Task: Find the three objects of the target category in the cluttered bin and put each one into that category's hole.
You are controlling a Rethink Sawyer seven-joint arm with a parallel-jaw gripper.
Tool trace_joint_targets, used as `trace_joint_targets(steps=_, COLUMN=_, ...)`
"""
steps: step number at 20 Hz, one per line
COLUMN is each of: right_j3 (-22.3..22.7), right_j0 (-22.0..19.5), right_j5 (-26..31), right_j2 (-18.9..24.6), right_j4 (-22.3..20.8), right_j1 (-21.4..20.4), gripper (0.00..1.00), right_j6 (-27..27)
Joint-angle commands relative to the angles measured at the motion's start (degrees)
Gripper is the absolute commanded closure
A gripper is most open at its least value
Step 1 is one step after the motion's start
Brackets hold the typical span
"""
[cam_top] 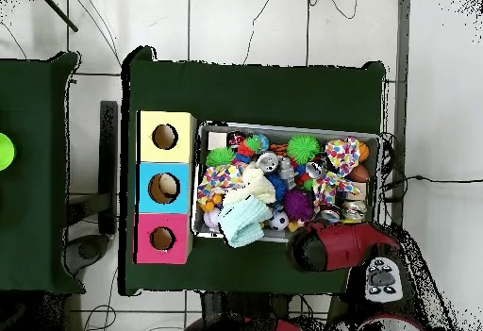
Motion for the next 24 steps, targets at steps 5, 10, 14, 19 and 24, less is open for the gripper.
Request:
trace_joint_targets(steps=5, right_j3=-4.73, right_j0=-2.26, right_j5=-6.44, right_j2=1.40, right_j4=2.16, right_j1=5.87, gripper=0.00, right_j6=9.07)
trace_joint_targets(steps=10, right_j3=-3.05, right_j0=-6.95, right_j5=-9.07, right_j2=6.15, right_j4=3.39, right_j1=7.16, gripper=0.00, right_j6=7.00)
trace_joint_targets(steps=14, right_j3=-3.87, right_j0=-8.36, right_j5=-10.30, right_j2=7.53, right_j4=4.00, right_j1=9.70, gripper=0.00, right_j6=6.18)
trace_joint_targets(steps=19, right_j3=-4.99, right_j0=-6.27, right_j5=-9.64, right_j2=5.25, right_j4=5.53, right_j1=11.19, gripper=0.00, right_j6=6.35)
trace_joint_targets(steps=24, right_j3=-5.55, right_j0=-4.80, right_j5=-4.73, right_j2=4.32, right_j4=6.79, right_j1=11.33, gripper=0.00, right_j6=5.02)
